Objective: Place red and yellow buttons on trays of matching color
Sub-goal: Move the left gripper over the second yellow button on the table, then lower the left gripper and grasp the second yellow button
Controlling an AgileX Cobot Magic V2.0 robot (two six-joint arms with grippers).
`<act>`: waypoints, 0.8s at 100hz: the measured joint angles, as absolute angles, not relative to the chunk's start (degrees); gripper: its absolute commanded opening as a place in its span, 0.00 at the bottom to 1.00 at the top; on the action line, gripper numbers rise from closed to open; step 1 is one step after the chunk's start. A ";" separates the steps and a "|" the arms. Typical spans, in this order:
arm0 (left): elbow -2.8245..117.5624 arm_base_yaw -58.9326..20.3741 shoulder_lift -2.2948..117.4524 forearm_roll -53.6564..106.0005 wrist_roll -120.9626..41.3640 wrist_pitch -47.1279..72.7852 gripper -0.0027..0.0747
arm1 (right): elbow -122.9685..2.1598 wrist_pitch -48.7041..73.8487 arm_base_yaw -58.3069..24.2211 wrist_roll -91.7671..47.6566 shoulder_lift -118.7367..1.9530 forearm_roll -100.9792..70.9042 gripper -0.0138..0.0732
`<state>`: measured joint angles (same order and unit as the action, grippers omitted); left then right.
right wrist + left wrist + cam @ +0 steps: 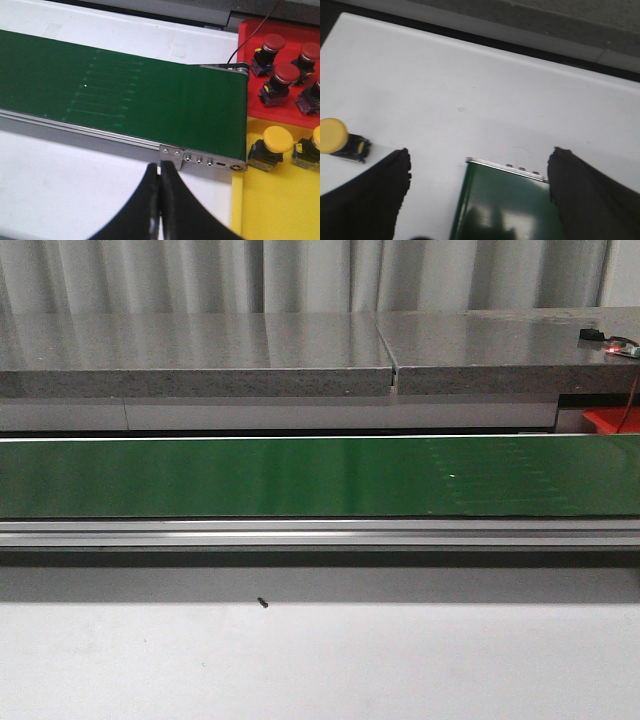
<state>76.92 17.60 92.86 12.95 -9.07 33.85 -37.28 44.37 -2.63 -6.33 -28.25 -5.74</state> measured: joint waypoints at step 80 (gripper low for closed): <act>87.29 28.77 110.64 12.70 -9.07 28.89 0.75 | -37.28 44.37 -2.63 -6.33 -28.25 -5.74 0.08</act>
<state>87.29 28.77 110.64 12.70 -9.07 28.89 -37.28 44.37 -2.63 -6.33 -28.25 -5.74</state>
